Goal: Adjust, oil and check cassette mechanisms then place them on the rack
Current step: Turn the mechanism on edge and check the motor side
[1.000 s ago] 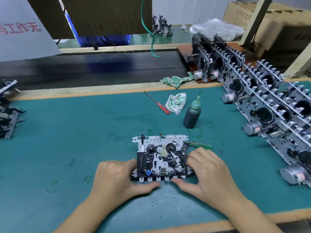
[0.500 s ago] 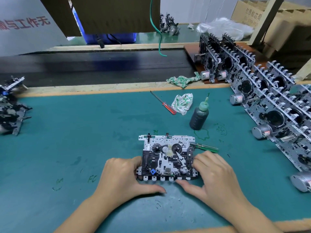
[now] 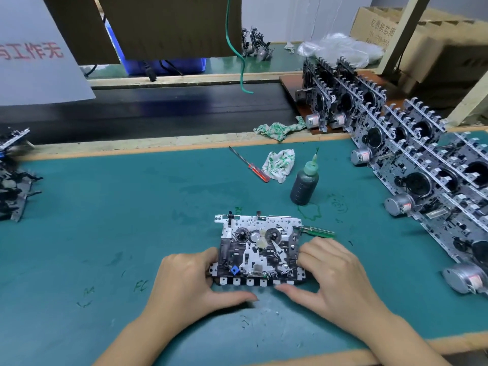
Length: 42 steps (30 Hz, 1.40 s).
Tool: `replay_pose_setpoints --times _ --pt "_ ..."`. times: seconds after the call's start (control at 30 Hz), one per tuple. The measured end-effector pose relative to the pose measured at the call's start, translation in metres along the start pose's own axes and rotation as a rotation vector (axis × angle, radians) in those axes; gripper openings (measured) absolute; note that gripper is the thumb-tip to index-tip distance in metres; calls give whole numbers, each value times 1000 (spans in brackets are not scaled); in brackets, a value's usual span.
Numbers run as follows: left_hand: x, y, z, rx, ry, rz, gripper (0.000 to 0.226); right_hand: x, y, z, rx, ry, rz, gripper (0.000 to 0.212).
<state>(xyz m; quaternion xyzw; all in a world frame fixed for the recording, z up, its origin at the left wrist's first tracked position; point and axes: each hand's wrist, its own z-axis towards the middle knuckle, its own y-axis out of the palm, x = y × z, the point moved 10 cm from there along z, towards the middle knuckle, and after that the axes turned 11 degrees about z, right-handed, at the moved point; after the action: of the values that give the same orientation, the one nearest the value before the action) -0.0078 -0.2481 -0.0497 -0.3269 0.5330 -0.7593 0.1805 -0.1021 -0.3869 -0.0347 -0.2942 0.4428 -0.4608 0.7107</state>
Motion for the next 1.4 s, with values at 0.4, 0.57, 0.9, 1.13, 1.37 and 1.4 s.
replay_pose_setpoints --times 0.4,0.57,0.9,1.13,1.37,1.4 --pt "-30 -14 10 129 -328 -690 67 38 18 22 -28 689 917 68" --pt "-37 -4 19 20 -408 -708 69 46 27 31 -63 753 910 67" --pt "-40 -56 15 295 -368 13 53 51 -15 32 77 571 321 65" --pt "-3 -51 32 253 -82 -230 45 45 -8 46 198 518 1063 29" --pt "34 -55 43 216 137 -40 39 43 17 45 -16 641 1277 32" --pt "37 -54 44 206 166 -26 39 41 10 46 4 583 1240 32"
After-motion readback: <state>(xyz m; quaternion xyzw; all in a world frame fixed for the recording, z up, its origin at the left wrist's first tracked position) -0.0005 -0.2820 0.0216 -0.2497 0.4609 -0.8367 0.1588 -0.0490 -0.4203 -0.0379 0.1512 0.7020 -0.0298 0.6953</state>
